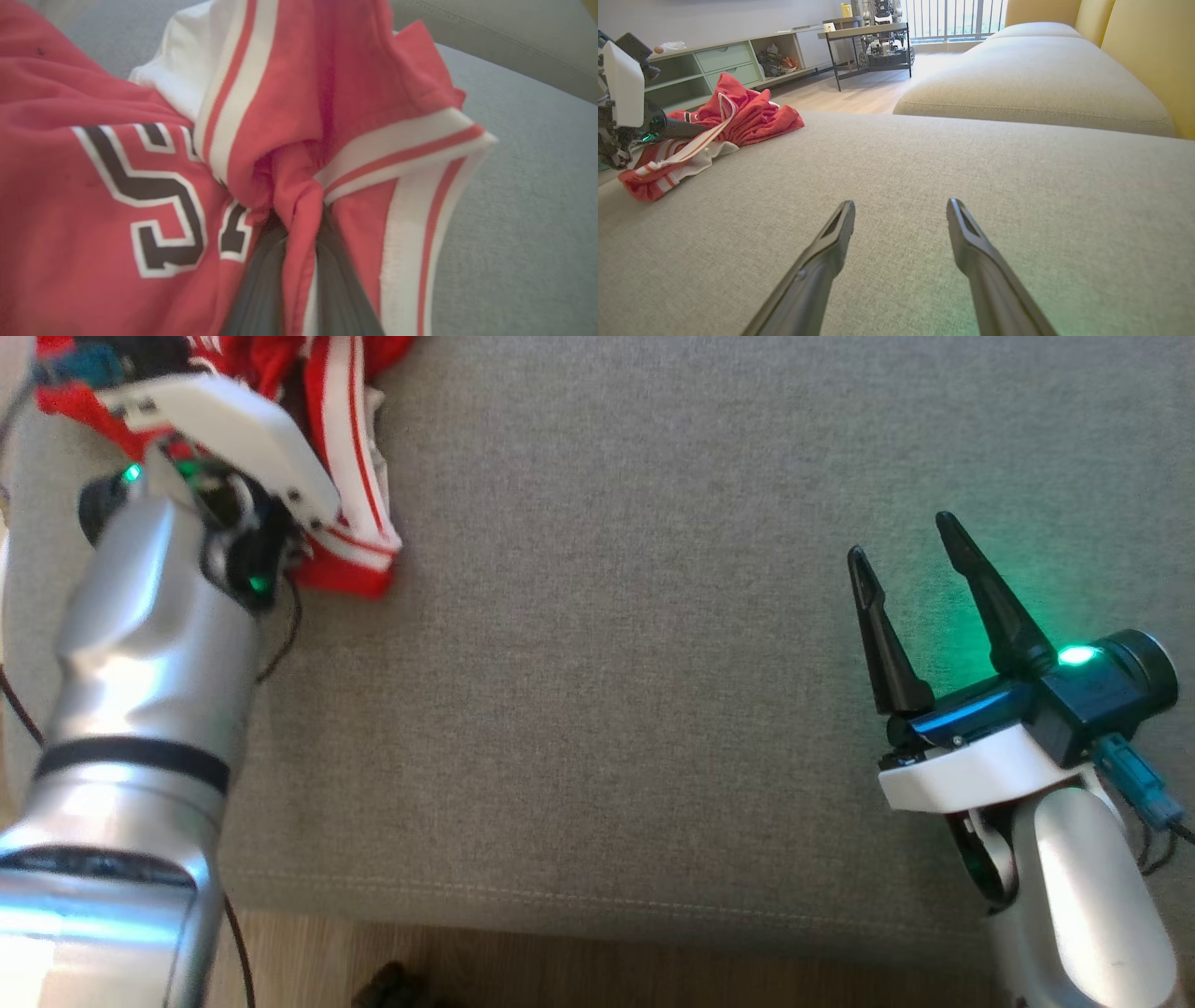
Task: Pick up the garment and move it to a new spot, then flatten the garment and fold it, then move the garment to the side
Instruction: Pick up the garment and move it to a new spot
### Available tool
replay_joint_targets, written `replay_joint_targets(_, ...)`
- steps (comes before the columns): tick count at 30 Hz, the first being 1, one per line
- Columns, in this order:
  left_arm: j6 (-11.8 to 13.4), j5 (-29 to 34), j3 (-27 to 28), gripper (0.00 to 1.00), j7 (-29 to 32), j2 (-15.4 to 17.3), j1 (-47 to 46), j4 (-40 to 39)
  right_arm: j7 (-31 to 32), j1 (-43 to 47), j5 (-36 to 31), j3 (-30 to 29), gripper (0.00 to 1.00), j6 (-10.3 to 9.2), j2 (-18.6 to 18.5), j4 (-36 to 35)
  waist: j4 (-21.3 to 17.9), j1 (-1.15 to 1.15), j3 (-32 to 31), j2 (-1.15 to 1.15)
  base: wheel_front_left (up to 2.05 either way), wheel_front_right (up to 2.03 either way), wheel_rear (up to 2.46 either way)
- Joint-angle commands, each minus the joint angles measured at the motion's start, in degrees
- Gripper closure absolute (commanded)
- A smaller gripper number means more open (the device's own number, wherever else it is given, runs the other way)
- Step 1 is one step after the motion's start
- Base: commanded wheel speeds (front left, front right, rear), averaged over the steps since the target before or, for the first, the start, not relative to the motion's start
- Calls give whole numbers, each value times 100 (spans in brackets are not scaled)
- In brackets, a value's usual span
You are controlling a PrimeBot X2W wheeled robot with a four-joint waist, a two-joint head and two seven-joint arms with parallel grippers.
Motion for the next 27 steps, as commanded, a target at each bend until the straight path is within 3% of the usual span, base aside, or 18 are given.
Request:
replay_joint_targets(1,-38,-27,-32,100,-169,199,179,-121,-52,-3,33,171,0,-2,14,-161,-5,0,-153,0,0,0,0)
replay_joint_targets(10,-38,-15,-334,100,-1542,529,330,-510,-52,289,339,178,0,-2,14,-131,-112,0,-1094,0,0,0,0)
replay_joint_targets(12,-38,-303,-348,100,-1499,480,436,-749,-52,389,430,171,0,-2,14,-122,-180,0,-1357,0,0,0,0)
replay_joint_targets(16,-38,-698,-482,100,-1325,690,730,-1392,-52,601,586,148,0,-2,14,-190,-405,0,-1851,0,0,0,0)
replay_joint_targets(22,-38,-1677,-638,100,-905,1086,1460,-3125,-52,769,782,108,0,-2,14,-389,-940,0,-2356,0,0,0,0)
replay_joint_targets(27,46,-1961,-668,100,-526,1222,1986,-4268,-52,791,883,91,0,-2,14,-534,-1412,0,-2542,0,0,0,0)
